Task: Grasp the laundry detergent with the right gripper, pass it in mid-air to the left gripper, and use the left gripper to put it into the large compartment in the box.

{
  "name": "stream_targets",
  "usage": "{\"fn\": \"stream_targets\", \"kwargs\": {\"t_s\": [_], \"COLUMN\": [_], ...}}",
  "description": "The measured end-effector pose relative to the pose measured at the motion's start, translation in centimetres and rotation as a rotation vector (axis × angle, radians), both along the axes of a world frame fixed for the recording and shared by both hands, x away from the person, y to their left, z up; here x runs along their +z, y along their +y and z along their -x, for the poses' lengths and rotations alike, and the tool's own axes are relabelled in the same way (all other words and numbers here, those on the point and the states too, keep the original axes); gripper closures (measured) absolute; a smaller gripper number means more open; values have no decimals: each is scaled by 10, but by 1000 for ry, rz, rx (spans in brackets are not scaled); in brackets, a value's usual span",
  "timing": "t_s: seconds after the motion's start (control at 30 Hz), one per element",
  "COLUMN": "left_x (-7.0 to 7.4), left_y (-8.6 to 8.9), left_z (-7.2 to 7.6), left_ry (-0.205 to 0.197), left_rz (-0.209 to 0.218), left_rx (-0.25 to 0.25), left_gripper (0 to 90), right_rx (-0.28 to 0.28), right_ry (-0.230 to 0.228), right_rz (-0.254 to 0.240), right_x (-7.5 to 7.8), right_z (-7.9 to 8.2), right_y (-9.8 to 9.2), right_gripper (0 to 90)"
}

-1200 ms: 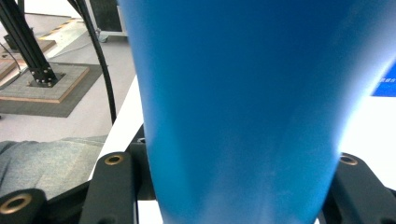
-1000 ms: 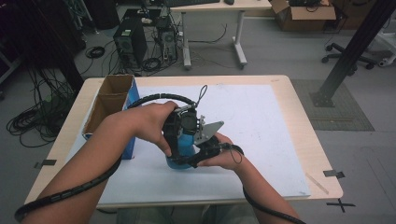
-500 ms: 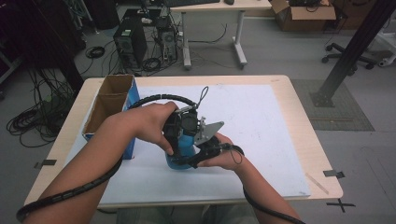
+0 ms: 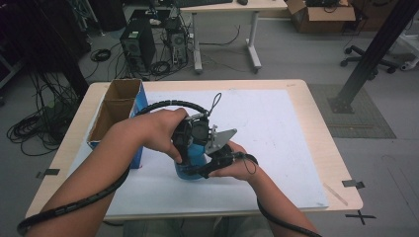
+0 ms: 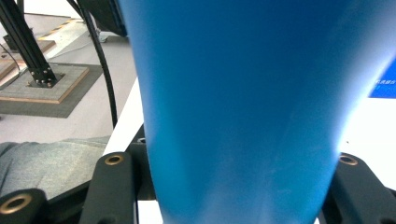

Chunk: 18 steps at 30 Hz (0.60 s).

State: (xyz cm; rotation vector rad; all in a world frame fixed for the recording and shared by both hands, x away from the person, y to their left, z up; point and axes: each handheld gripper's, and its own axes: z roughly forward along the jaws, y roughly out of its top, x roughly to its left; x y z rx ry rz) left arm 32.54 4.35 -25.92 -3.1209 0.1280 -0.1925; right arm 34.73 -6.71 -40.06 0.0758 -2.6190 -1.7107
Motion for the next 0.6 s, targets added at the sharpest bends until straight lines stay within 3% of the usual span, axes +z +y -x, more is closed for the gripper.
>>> {"fn": "stream_targets", "kwargs": {"t_s": [0.6], "left_x": [7], "left_y": [-3], "left_z": [3], "left_ry": [4], "left_rz": [-34], "left_rx": [-2], "left_gripper": [362], "right_rx": [4], "right_ry": [-14], "right_rz": [-21], "right_x": [4], "right_z": [2], "right_y": [1], "right_gripper": [443]}}
